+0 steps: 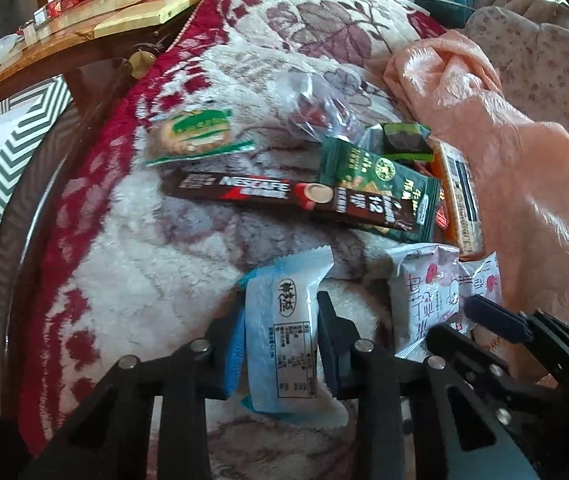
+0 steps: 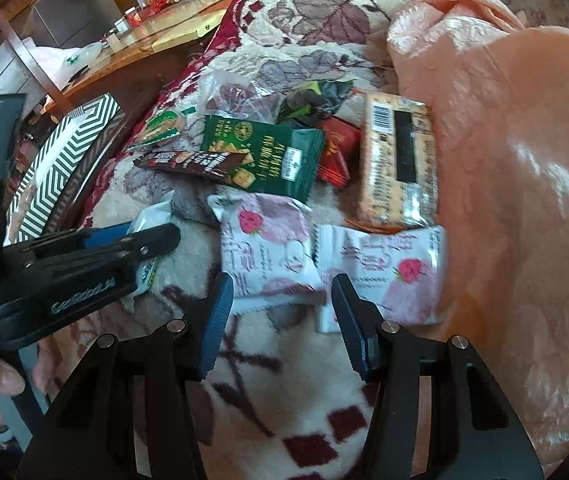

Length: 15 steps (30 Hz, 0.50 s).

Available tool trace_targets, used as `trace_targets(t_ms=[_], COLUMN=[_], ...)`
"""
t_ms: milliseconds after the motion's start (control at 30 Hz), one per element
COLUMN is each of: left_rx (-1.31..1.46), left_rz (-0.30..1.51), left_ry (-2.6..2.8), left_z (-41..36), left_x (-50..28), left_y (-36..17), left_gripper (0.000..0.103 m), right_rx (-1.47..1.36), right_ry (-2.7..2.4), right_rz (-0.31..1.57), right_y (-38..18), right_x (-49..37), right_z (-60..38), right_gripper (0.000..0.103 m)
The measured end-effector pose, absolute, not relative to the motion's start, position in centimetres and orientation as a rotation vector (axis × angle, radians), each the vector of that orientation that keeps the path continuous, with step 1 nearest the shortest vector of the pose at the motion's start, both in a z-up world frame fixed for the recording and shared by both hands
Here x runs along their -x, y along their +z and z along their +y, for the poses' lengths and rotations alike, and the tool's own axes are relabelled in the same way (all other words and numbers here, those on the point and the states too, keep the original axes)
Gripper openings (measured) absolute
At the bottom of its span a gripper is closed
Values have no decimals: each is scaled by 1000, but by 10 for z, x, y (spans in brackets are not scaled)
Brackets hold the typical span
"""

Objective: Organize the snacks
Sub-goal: 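Grasp the light-blue pastry with the left tool while the right tool grasps the pink strawberry packet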

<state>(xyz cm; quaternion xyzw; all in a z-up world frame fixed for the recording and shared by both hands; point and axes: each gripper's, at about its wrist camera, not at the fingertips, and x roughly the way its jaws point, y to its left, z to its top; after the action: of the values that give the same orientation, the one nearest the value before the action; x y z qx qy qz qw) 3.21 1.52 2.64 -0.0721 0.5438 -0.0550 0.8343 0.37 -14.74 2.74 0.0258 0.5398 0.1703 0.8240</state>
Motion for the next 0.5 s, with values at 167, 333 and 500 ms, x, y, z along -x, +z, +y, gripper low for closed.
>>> trace_targets(t_ms=[167,333,500], left_rx=[170,189,198], left_rz=[1150,1153,1147], left_ry=[-100,-83,-71], left_z=[32,48,55], left_x=[-26,-21,-16], left_y=[29,29,32], left_gripper=[34,34,34], right_rx=[-20,7,16], right_ry=[360,390,438], right_rz=[1141,1173,1166], right_y=[21,10,21], right_x=[-15,-21,-12], right_z=[-126,-122,-122], right_gripper=[55,54,51])
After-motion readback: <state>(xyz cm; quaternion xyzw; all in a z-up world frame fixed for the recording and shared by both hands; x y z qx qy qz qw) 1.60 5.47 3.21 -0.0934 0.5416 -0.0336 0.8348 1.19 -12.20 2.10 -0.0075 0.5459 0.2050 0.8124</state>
